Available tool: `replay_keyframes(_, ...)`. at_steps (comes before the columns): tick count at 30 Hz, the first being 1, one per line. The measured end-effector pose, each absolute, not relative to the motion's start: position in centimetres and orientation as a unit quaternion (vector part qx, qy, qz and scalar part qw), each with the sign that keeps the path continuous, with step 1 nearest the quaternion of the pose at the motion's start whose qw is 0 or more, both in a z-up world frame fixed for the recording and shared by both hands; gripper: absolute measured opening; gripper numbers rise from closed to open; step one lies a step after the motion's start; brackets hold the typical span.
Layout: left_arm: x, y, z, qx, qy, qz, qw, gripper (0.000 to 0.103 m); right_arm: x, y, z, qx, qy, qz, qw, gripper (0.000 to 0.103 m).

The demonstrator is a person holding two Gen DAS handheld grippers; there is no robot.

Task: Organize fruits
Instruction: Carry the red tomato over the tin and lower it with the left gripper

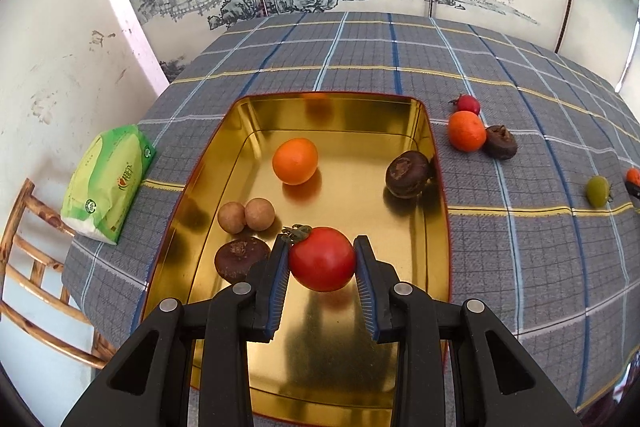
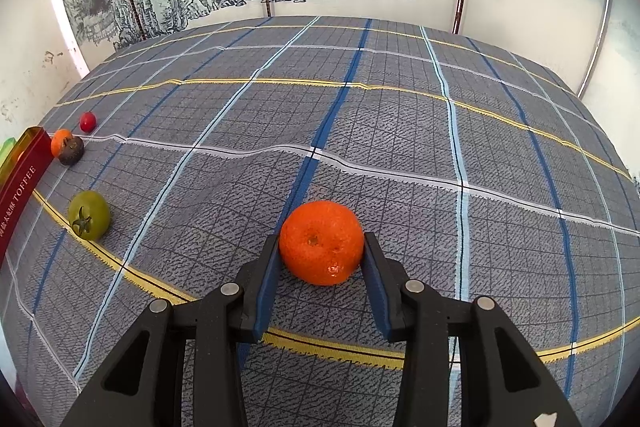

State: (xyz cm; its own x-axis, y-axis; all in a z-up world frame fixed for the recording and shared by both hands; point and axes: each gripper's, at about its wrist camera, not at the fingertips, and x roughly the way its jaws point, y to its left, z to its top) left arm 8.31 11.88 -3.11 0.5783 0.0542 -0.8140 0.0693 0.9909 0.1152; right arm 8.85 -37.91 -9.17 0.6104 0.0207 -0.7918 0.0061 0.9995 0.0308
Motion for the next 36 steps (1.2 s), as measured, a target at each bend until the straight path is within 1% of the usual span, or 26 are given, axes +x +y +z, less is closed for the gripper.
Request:
replay_keyframes(18,9.6,12.3,-4.7,0.073,0.477,0.002,0.876,0.033,8.9,-37.8,-9.2,0.015,0.441,0.004,0.897,0.041)
replay_keyframes(36,10.3,12.5,-5.1,0.078,0.48,0.008,0.874,0.033,8.9,-37.8,-9.2,0.014,0.442,0.003,0.897,0.041)
